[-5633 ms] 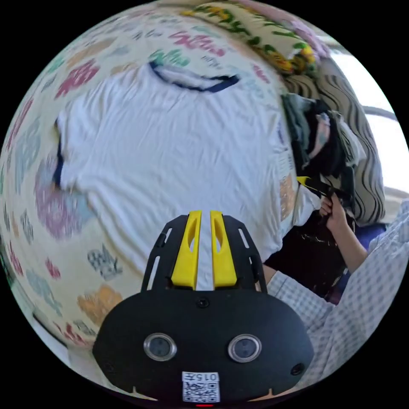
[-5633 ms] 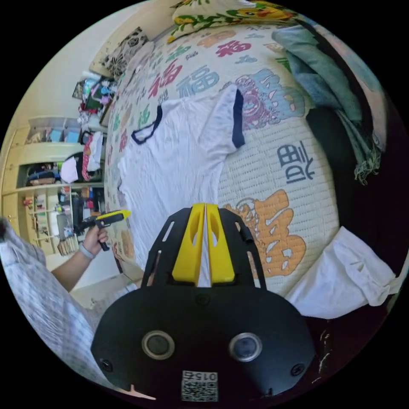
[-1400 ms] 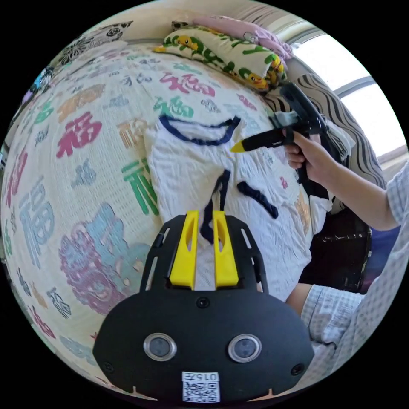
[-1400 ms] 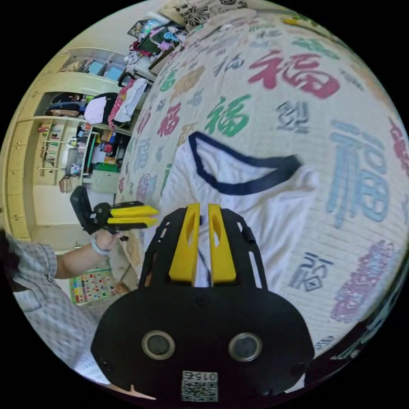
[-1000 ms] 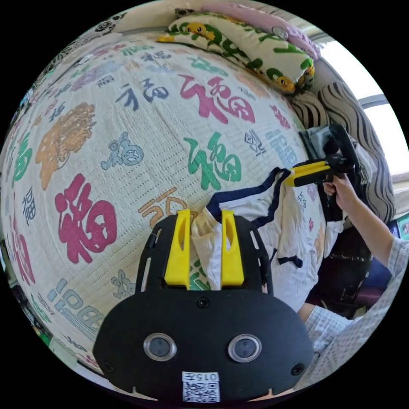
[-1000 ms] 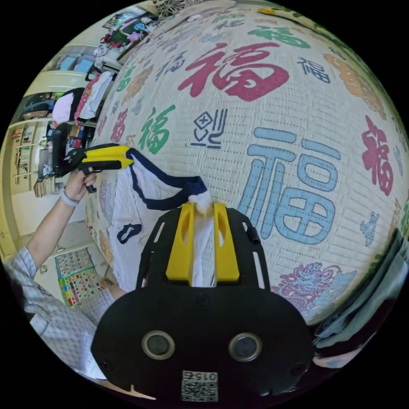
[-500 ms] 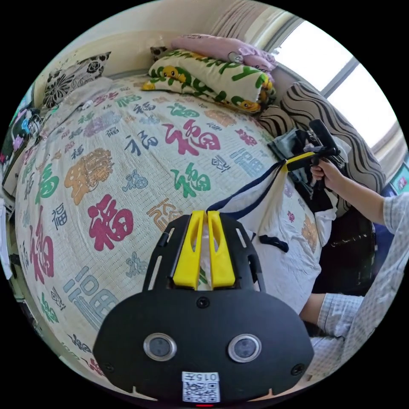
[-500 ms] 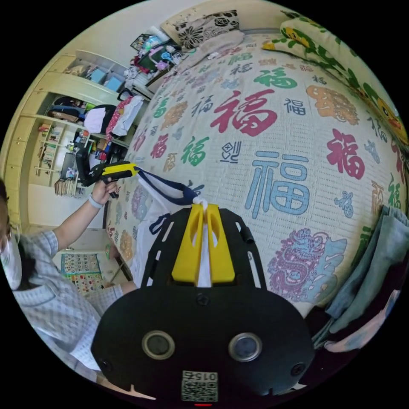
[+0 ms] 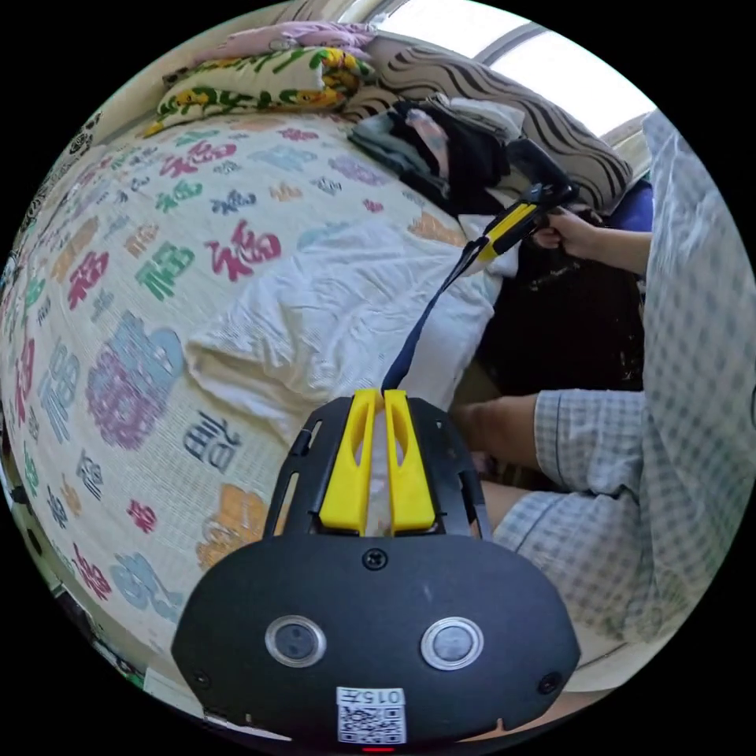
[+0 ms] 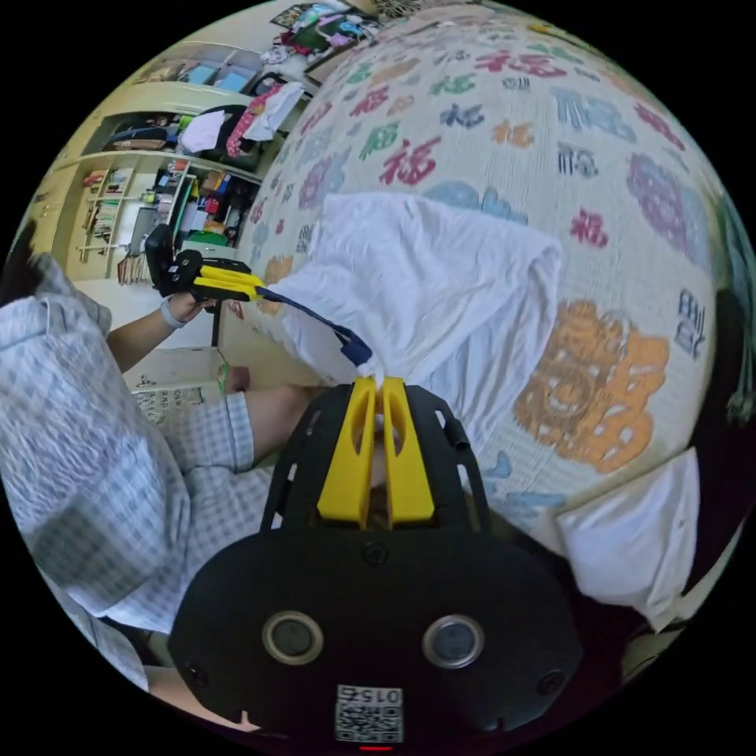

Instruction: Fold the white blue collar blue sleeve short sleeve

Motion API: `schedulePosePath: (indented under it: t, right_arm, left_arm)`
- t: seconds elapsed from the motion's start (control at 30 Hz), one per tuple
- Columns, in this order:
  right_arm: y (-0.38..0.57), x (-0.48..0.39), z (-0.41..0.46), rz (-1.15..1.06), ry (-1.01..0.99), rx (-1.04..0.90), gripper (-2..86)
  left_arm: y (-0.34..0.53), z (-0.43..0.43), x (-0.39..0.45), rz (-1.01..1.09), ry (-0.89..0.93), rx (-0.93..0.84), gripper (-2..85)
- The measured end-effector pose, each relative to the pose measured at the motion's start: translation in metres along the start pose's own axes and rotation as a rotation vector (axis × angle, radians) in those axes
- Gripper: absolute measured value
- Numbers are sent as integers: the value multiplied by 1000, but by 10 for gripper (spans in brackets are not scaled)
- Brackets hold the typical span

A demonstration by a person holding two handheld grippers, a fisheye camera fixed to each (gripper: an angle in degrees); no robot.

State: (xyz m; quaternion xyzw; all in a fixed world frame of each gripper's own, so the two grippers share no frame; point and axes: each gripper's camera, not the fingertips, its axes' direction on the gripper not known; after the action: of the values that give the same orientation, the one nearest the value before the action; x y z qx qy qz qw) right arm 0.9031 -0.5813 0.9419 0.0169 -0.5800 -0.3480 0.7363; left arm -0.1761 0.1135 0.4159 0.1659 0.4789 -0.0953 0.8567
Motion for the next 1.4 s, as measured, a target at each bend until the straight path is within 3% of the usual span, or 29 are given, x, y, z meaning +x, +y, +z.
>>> schedulePosePath:
  t: [0.23,0.43,0.57,0.73,0.83,0.93,1.1,1.27,1.4]
  right_arm:
    - [61,12,74,142,-34,-147,15]
    - [64,20,94,166,2,-235,44]
    - [47,36,53,226,32,-99,65]
    - [5,89,18,353,-110,201,87]
    - [-15,123,33,475,-113,209,64]
    - [-25,139,45,531,-155,173,31]
    - [-31,132,33,491,-46,165,9]
    - [-37,125,35,528,-10,163,30]
    - [-36,113,26,656,32,183,63]
  left_arm:
    - [41,82,15,-74,69,-176,16]
    - [49,92,7,-134,91,-241,73]
    - [39,48,-22,-213,93,-124,85]
    - [21,20,-137,-594,30,162,99]
    - [19,40,-191,-773,107,286,83]
    - [8,63,-218,-806,115,239,17]
    - [5,60,-239,-784,37,294,-3]
    - [9,66,-254,-791,-6,321,14]
    - [37,52,-260,-830,43,404,79]
